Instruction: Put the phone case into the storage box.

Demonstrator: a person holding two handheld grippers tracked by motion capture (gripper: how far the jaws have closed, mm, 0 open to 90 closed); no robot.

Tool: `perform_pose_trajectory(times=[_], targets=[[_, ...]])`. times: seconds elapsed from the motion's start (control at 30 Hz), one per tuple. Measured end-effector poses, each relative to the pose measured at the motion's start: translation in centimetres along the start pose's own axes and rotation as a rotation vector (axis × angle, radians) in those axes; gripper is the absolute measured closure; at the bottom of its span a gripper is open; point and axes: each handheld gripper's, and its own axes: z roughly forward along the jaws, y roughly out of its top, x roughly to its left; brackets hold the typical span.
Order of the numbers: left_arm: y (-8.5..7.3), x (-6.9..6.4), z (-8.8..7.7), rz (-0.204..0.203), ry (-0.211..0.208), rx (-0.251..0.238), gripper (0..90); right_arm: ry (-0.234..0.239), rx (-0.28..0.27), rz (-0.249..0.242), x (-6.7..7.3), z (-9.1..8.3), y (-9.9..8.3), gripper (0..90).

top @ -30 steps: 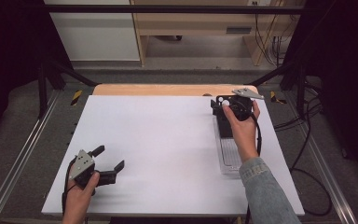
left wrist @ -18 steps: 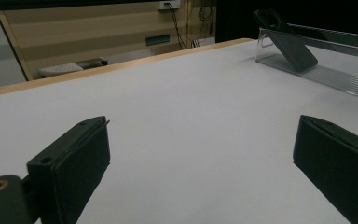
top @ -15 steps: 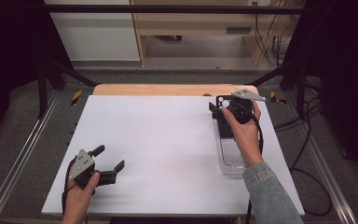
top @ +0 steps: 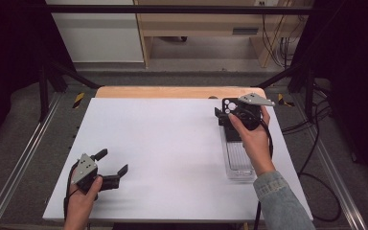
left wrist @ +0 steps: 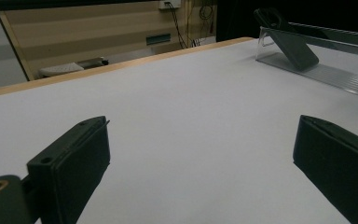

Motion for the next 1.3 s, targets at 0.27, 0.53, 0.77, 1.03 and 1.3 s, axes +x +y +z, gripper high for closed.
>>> perform_pose_trajectory(times=[0.27,0.53,0.77,1.03,1.3], targets=[[0.0,0.0,0.0,0.000,0.001,-0.001,3.9,-0.007,-0.015,-0.003,-0.3,-1.2,0.4,5.7],[0.0,0.1,-0.1,0.002,0.003,-0.001,3.9,-0.011,-0.050,0.009,-0.8,-2.8,0.9,5.7],[0.0,0.1,-0.1,0.000,0.004,-0.002,3.9,-0.011,-0.103,0.034,-1.5,-4.3,1.2,2.5],[0.0,0.2,-0.2,-0.006,0.006,-0.004,3.9,-0.009,-0.123,0.032,-2.0,-5.5,1.3,2.4],[0.0,0.3,-0.2,-0.008,0.009,-0.005,3.8,-0.029,-0.125,0.013,-2.6,-6.1,1.1,2.8]])
